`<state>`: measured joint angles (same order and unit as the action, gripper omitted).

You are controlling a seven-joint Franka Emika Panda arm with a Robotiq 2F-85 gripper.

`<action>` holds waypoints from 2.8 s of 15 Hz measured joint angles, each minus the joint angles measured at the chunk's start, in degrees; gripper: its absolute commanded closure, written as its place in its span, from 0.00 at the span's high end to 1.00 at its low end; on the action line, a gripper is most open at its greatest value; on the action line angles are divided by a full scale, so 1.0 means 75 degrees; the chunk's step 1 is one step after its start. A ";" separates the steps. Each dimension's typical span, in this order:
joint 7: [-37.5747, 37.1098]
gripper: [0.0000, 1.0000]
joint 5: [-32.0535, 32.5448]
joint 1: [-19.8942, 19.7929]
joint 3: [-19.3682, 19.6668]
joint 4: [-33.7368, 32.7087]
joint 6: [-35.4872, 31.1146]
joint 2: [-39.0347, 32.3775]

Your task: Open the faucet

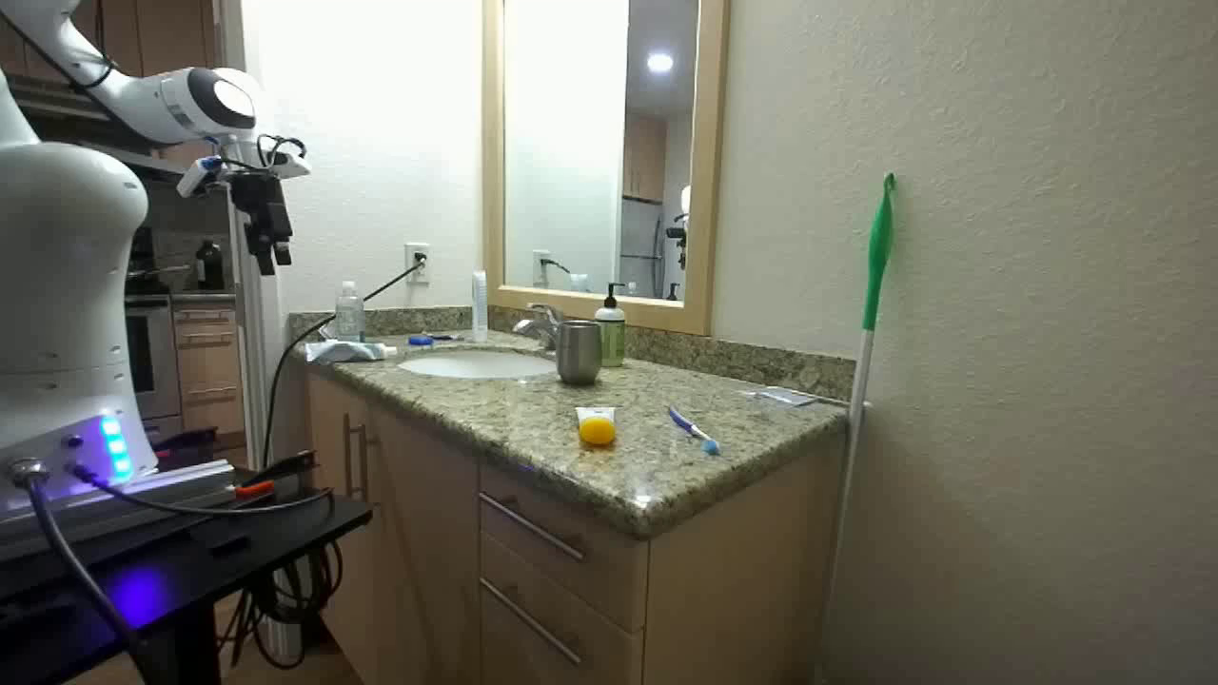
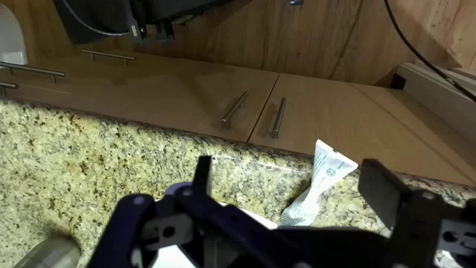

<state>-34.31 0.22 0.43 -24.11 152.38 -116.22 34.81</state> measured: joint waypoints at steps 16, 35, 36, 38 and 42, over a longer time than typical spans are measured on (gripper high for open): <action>-0.0815 1.00 0.3552 -0.2385 0.1445 -0.0162 -0.4396 -0.0740; 0.2510 1.00 0.1935 -0.1381 0.3997 -0.1824 -0.6055 -0.3788; 0.2248 1.00 0.2135 -0.1428 0.3971 -0.2128 -0.6117 -0.4084; 0.1356 1.00 0.2704 -0.1390 0.3777 -0.2875 -0.6116 -0.4762; 0.1078 1.00 0.2772 -0.1336 0.3640 -0.3374 -0.6116 -0.5318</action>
<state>-26.23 21.01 -9.59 3.18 127.07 -162.09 -5.07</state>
